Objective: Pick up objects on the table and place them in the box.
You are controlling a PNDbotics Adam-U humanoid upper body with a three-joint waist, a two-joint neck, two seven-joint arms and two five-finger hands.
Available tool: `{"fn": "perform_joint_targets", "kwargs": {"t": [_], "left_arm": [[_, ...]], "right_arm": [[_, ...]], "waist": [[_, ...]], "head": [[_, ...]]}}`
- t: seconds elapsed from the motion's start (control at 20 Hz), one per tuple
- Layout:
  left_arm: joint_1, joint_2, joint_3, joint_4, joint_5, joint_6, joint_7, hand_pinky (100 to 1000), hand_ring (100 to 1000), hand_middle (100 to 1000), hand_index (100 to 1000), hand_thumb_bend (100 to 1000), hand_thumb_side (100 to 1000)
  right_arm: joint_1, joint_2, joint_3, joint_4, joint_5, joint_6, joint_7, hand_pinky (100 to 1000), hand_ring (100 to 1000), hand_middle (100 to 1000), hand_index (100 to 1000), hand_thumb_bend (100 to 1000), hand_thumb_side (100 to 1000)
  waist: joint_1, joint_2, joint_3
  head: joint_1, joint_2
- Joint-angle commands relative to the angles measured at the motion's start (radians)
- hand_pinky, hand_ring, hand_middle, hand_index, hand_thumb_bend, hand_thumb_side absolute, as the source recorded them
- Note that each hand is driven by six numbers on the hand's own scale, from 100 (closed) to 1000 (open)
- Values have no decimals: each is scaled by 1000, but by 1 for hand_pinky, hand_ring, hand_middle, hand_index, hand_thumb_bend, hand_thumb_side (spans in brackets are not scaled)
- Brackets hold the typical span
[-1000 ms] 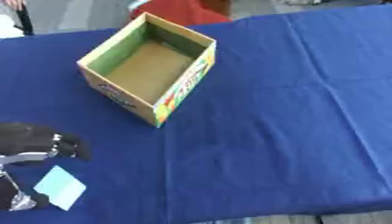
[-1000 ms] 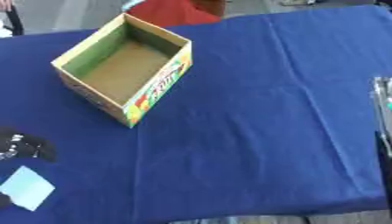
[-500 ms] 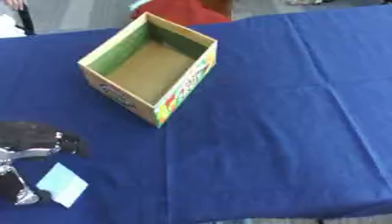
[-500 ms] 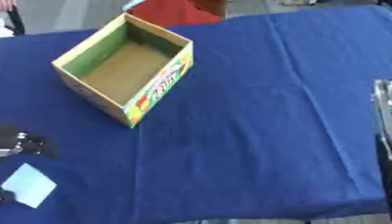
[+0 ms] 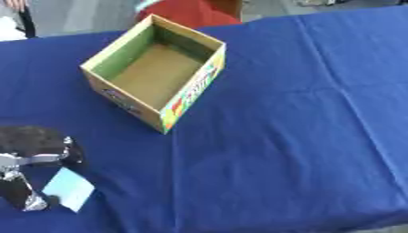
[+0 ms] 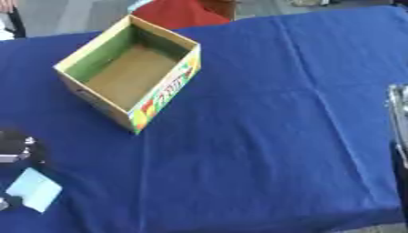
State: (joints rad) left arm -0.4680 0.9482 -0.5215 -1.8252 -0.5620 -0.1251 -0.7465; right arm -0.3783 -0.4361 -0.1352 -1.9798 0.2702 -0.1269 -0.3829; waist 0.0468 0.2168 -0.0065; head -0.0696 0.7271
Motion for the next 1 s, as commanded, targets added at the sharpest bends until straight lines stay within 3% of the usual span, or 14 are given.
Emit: {"fn": "perform_joint_targets", "kwargs": {"t": [0.05, 0.35, 0.7, 1.0], "left_arm": [[-8, 13, 13, -18, 10, 15, 32, 417, 473, 381, 610, 100, 100], [4, 48, 78, -113, 9, 38, -2, 433, 495, 431, 640, 100, 100], [7, 85, 142, -174, 84, 52, -48, 412, 478, 413, 622, 100, 100], [-104, 90, 200, -175, 151, 48, -29, 386, 458, 388, 605, 100, 100]], "right_arm": [[-7, -13, -8, -20, -4, 2, -1, 675, 708, 843, 777, 100, 1000], [-5, -16, -8, -20, -3, 3, -1, 676, 708, 843, 778, 100, 1000], [-5, -20, -9, -20, -1, 4, -3, 677, 709, 843, 778, 100, 1000], [-9, -29, -7, -20, 1, 5, -3, 679, 710, 841, 779, 100, 1000]], "waist": [[-3, -11, 0], [-3, -14, 6], [-3, -17, 10], [-3, -25, 15]], "head": [[-3, -4], [-10, -2], [-16, -2], [-12, -4]]}}
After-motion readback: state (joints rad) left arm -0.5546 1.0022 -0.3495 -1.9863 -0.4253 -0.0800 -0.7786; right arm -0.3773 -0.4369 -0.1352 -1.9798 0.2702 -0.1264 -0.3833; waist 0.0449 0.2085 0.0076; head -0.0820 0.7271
